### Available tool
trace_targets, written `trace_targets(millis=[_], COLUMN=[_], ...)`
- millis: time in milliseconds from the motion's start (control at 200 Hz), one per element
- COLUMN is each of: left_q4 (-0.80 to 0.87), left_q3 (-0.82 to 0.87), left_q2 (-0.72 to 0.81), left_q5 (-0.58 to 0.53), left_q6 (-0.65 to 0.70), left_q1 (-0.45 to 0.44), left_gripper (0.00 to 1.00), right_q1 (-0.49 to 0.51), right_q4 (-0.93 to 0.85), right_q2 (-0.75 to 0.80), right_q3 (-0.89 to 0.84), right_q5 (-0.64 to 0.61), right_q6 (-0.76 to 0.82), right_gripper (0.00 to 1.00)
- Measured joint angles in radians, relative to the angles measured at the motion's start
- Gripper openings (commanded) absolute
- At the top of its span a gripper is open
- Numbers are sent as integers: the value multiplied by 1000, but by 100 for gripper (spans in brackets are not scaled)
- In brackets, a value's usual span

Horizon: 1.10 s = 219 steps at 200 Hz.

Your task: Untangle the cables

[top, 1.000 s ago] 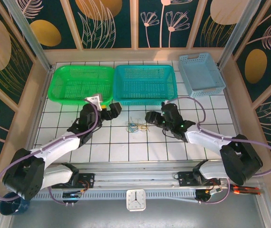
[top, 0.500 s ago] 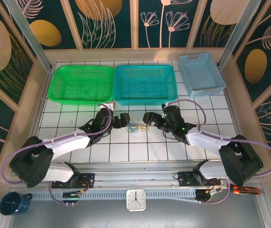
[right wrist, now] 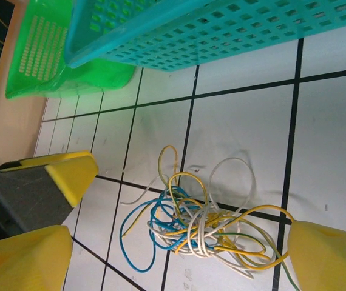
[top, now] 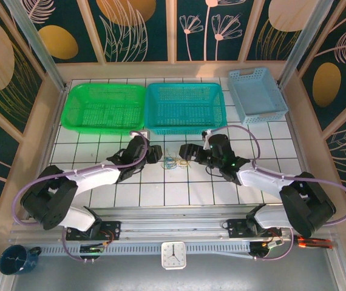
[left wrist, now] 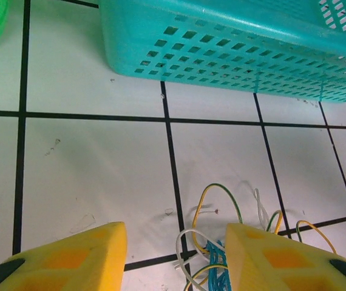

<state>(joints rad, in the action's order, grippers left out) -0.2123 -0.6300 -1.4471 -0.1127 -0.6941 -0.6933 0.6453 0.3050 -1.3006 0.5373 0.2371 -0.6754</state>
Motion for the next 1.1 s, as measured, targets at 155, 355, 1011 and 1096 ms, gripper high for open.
trace_targets(millis=[155,355,1011,1096], left_q4=[0,0,0,0], left_q3=[-4,-5,-51,-51], left_q2=[-22,-42,-119,-125], left_q5=[12,26,26,26], left_q6=[-4,-13,-30,-33], left_q1=[-9,-21,-44,-45], left_gripper=[45,43,31,30], right_q1=[1,-25,-36,-36], right_q4=[0,-10,-16,-16], right_q2=[8,53,55,55], right_q3=[-3,-13,-47,-53], right_q5=[-28,-70,-79,-78], right_q6=[3,-35,-45,-45], right_gripper=[99,99,99,99])
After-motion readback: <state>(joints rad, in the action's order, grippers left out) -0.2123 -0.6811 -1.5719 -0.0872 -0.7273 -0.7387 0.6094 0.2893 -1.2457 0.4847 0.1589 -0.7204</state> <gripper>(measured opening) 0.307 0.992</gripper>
